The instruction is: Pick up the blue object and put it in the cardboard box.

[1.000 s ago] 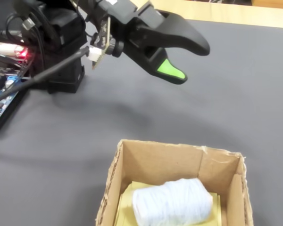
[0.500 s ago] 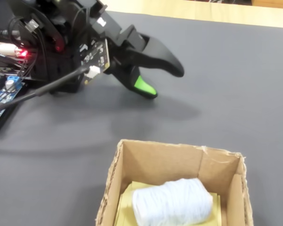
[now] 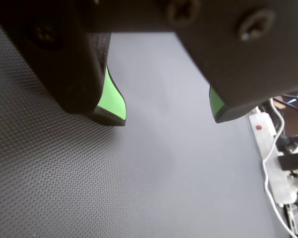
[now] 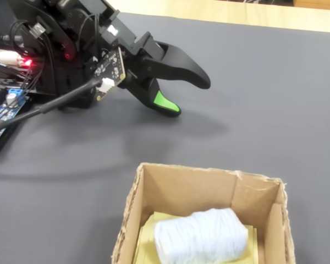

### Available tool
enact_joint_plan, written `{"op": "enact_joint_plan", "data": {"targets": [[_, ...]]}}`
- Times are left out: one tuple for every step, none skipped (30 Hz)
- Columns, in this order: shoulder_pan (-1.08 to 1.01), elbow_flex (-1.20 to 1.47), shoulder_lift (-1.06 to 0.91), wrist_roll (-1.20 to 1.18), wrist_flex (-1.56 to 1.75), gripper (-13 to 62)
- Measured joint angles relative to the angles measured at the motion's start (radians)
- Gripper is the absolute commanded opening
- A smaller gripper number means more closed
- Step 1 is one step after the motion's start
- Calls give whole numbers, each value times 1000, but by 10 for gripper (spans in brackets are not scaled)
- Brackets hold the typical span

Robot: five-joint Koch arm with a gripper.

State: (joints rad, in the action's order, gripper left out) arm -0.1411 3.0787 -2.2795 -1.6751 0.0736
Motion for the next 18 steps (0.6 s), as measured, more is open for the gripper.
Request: {"op": "enact_joint_plan", "data": {"targets": [[0,2,0,0,0,345],[0,2,0,0,0,349],[-2,2,0,0,0,349],[-2,2,0,0,0,349],[-2,2,0,0,0,348],[-2,2,0,0,0,348],[-2,2,0,0,0,348],[-2,2,0,0,0,348],[-2,2,0,0,0,348],[-2,2,0,0,0,348],[-2,2,0,0,0,348],[-2,2,0,0,0,348],[-2,2,0,0,0,348],[-2,2,0,0,0,348],[-2,2,0,0,2,348],[-2,2,0,0,0,348],[-2,2,0,0,0,348],[-2,2,0,0,0,348]]}}
